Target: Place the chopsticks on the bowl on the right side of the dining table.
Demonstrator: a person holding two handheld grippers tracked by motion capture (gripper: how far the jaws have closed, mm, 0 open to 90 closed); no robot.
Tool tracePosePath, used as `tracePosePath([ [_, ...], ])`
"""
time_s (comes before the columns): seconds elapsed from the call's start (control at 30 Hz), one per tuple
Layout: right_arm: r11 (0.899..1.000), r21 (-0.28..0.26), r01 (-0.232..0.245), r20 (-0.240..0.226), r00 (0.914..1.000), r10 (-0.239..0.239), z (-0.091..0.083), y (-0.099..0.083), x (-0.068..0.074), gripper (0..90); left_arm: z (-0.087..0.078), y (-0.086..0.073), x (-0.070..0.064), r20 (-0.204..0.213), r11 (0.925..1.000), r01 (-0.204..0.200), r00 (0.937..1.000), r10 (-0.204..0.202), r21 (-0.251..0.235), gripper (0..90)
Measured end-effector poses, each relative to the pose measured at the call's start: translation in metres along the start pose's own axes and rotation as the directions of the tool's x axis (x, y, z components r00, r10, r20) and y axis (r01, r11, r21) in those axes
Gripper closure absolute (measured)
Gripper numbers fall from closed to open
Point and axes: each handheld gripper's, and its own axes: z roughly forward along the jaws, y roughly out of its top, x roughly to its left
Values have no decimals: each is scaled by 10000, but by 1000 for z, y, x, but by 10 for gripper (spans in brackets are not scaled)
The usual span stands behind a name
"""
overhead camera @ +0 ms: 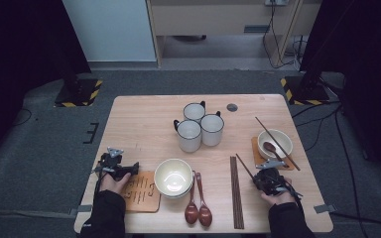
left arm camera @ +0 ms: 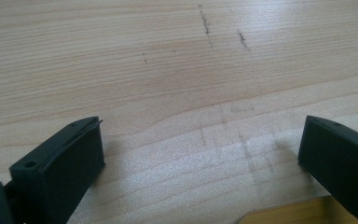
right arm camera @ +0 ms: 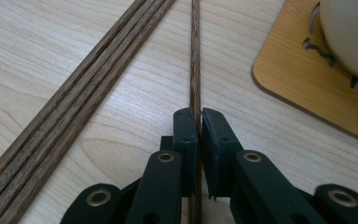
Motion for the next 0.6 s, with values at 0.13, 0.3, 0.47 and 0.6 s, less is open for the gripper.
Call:
tracePosePath([
  [0.13,10000,0,-17,4,10000,17,0,0,0,837,0,0,0,-2,10000,10,10000,-10,-9,0],
  [0.3,9999,-147,-51,-104,9999,50,-2,0,-1,787,0,0,0,0,10000,13,10000,-13,-11,0],
  [0.47,9977,-623,-270,-95,9996,264,-12,-3,-6,756,0,0,0,-2,10000,11,10000,-11,-11,0],
  [0.6,9960,-782,-434,-100,9990,428,-19,-10,-9,739,0,0,0,-2,10000,11,10000,-11,-9,0],
])
